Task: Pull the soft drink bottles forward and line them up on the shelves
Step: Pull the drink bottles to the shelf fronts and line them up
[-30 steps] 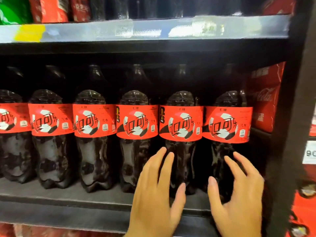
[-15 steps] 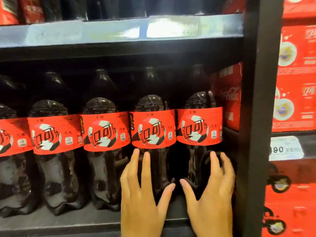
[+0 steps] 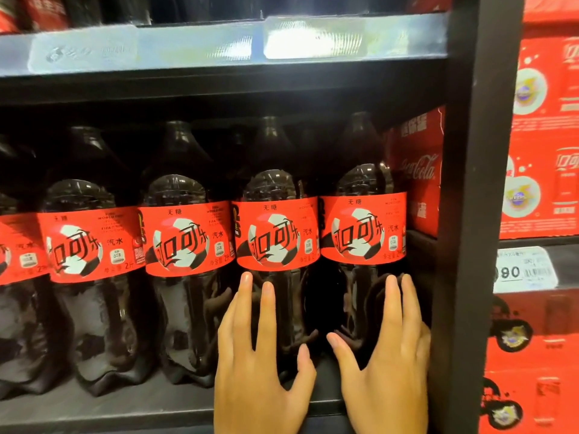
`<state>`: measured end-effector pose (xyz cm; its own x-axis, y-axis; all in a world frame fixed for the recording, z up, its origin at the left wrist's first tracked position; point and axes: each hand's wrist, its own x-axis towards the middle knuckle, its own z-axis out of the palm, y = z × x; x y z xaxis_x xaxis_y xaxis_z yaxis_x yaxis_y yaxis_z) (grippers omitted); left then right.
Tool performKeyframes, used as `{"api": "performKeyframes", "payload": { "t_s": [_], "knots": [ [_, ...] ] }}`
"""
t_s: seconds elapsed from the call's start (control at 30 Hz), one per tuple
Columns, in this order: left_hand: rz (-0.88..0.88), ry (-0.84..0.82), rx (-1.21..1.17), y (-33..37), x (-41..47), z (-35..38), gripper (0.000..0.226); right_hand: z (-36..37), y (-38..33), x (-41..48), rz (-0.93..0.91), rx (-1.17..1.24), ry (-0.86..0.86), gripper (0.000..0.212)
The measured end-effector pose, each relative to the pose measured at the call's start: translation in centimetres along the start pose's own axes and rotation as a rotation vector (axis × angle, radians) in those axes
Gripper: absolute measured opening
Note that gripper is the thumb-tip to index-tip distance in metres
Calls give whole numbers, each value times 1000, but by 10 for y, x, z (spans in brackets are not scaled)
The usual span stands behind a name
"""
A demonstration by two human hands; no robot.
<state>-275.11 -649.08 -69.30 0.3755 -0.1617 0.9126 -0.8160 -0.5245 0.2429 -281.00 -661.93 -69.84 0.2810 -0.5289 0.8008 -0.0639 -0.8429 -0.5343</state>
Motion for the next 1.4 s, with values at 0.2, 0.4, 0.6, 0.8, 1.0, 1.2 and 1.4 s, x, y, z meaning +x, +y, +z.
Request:
{"api": "performKeyframes", "payload": {
  "t_s": [0.2, 0.4, 0.6, 0.8, 1.0, 1.2, 1.4],
  "knots": [
    [27, 44, 7, -3, -3, 0, 79, 0, 0, -2, 0, 48, -92, 114],
    [25, 36, 37, -5, -3, 2, 77, 2, -3, 0, 30, 38, -46, 114],
    [57, 12, 64, -4, -4, 2, 80, 1, 1, -4, -71, 36, -48, 100],
    [97, -47, 100, -4, -13, 0, 79, 1, -4, -19, -195, -162, 81, 81],
    [112, -49, 128, -4, -13, 3, 74, 7, -2, -16, -565, -177, -88, 54],
    [80, -52, 62, -8, -10, 5, 74, 7, -2, -13, -519, -275, -181, 58],
    [55, -260, 118, -3, -8, -17, 72, -11, -19, -14, -449, -405, -382, 65]
  ]
}}
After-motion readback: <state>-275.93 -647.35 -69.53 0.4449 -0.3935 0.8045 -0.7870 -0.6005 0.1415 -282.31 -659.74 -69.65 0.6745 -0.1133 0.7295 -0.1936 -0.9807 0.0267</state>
